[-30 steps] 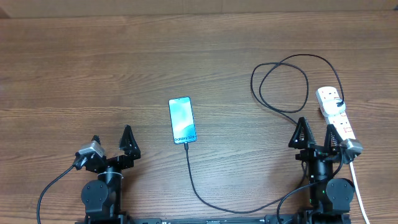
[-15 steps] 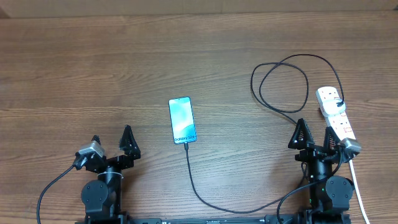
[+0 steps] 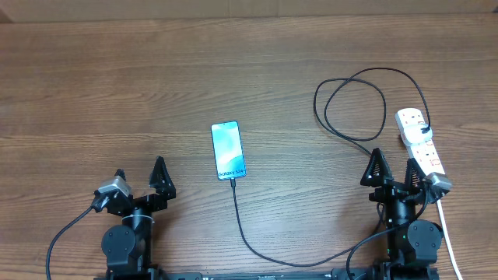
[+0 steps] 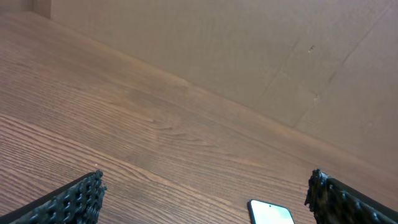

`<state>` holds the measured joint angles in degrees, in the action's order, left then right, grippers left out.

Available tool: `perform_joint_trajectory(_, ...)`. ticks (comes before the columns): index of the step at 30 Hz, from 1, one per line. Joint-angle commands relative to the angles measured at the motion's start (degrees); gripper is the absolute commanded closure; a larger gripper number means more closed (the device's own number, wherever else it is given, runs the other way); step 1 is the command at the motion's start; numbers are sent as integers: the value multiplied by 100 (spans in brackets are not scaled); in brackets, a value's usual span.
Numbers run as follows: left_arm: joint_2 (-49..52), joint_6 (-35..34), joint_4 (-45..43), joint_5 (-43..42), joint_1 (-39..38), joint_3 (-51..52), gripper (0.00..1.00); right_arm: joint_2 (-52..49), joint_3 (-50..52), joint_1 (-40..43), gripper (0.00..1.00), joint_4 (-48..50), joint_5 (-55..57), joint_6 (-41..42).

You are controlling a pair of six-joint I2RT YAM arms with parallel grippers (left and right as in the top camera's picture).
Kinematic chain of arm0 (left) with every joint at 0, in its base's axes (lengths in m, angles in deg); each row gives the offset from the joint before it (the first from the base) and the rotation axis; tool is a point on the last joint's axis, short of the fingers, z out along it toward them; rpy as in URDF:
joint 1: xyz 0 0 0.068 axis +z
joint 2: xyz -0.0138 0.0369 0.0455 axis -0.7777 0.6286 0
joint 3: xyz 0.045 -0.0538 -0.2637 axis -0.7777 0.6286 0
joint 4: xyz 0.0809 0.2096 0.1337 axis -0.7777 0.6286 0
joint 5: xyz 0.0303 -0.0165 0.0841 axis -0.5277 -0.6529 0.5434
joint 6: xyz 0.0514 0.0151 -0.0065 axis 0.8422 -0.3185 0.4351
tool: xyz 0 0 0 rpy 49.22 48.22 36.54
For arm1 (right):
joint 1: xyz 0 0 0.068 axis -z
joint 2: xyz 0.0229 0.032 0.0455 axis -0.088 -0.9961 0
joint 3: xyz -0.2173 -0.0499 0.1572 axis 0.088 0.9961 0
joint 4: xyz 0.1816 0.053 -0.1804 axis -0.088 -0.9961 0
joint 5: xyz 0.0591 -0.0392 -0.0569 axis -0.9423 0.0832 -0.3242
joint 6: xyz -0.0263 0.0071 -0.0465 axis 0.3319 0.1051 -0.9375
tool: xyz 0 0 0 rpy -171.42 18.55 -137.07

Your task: Plug charger to phone and switch on socket

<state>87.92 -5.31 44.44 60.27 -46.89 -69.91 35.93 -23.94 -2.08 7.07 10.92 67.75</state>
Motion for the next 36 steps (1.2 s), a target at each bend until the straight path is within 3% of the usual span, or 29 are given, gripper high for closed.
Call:
perform_joint_trajectory(1, -57, -76, -24, 35, 33, 31, 0, 39, 61, 11, 0, 15, 7, 17)
perform_joint_trajectory(22, -72, -74, -28, 37, -522, 35, 1, 39, 61, 11, 0, 15, 7, 17)
perform_joint_trajectory(31, -72, 1029, -63, -308, -525, 57, 1, 39, 61, 11, 0, 15, 7, 17)
perform_joint_trajectory(36, -72, 1108, -74, -326, -527, 63, 0, 39, 61, 11, 0, 15, 7, 17)
